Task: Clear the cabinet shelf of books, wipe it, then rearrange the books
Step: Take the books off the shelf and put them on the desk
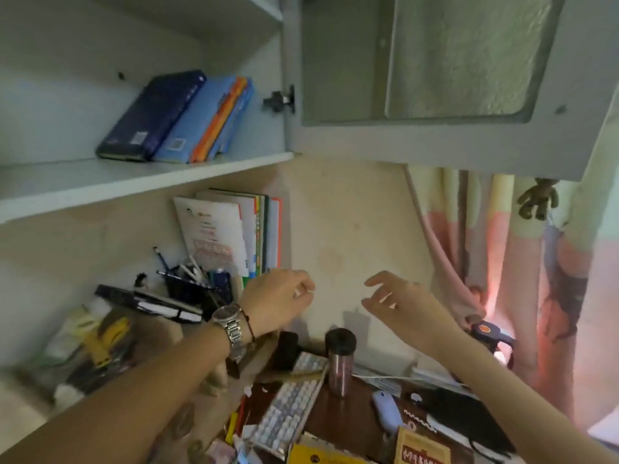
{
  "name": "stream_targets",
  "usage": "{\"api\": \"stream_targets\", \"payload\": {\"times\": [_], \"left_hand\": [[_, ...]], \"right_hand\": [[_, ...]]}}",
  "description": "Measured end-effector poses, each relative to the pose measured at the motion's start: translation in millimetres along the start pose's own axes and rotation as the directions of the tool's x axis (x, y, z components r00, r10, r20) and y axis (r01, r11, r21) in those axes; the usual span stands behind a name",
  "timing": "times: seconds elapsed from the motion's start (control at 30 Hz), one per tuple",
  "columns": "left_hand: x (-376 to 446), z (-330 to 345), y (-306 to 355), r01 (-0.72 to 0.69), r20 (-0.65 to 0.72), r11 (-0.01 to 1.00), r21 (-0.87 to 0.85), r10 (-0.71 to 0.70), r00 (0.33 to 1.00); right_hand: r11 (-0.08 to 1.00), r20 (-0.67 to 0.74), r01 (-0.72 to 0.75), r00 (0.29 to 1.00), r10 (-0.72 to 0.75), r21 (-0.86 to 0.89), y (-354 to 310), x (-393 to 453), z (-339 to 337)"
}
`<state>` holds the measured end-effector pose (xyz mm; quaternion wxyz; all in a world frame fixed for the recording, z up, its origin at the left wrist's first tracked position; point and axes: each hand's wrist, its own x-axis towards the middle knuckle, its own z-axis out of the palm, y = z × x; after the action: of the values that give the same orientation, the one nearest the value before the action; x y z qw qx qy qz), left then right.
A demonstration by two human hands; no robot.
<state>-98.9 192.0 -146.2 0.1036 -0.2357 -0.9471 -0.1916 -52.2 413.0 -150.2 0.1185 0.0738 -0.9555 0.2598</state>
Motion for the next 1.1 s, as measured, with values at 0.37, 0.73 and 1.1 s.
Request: {"api": "stream_targets", "payload": {"times": [0.37,0.73,1.1], "left_hand": [[5.3,-145.9,-25.5,0.103,-0.3,0.976,0.193,-0.042,0.953],[41.3,-231.9,-74.7,0.349,-0.497,0.924,0.158,-0.231,0.837],[103.3,-233.3,-123.8,0.474,-0.495,0.857,0.204,-0.327,0.805]], "right_hand": [[0.968,-0.123,0.25,0.962,-0.245,0.027,-109.3,83.2,-34.8],[0.912,-0.212,0.403,0.9,-0.38,0.079,-169.9,152.2,-59.1],[0.861,-0.23,0.455,0.884,-0.406,0.227,-178.9,214.4,-29.7]]}}
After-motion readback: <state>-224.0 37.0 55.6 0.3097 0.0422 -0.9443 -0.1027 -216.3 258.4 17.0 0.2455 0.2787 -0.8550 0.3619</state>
